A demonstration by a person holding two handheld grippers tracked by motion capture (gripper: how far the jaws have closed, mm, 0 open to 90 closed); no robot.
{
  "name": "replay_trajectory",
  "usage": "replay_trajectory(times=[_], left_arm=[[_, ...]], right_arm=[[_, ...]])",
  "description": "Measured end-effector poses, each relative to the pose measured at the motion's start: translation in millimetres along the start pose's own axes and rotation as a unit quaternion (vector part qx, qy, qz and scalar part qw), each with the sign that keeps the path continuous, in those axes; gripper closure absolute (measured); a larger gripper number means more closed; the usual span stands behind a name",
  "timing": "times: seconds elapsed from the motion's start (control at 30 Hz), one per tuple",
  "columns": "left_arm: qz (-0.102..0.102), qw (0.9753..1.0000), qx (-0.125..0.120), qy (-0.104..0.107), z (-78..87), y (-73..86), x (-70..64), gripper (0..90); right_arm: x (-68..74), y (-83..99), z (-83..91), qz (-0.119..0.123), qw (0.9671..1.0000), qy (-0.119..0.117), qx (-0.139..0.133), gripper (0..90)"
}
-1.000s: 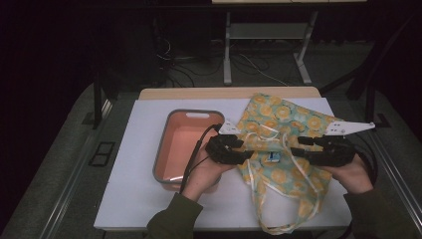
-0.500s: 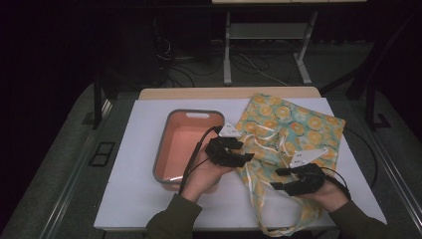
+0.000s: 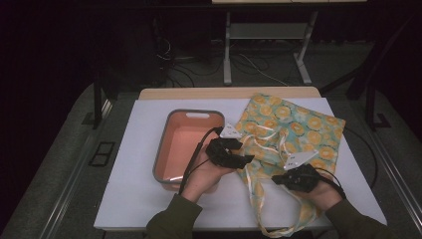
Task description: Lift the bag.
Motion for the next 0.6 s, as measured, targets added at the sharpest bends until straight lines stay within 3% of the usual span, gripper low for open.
replay_trajectory(times=[0.2,0.6], left_arm=[[-0.018,0.9998,0.010,0.007,-5.3,-0.7,-7.7,37.8],[-0.050,0.9980,0.037,0.005,-28.6,-5.0,-22.3,42.3]], right_arm=[[-19.3,-22.9,30.2,-0.008,0.9971,0.029,-0.070,90.0],[-37.4,-56.5,60.5,-0.006,0.9885,0.050,-0.143,90.0]])
Point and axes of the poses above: each handheld gripper's, and its own axes: z roughly backward along the jaws, y roughly out of its underside, x roughly to its left, the point moved 7 cm from there along -z, roughly forward along the jaws, and after that the axes turned 15 degrees about z, right-handed, at the moved point
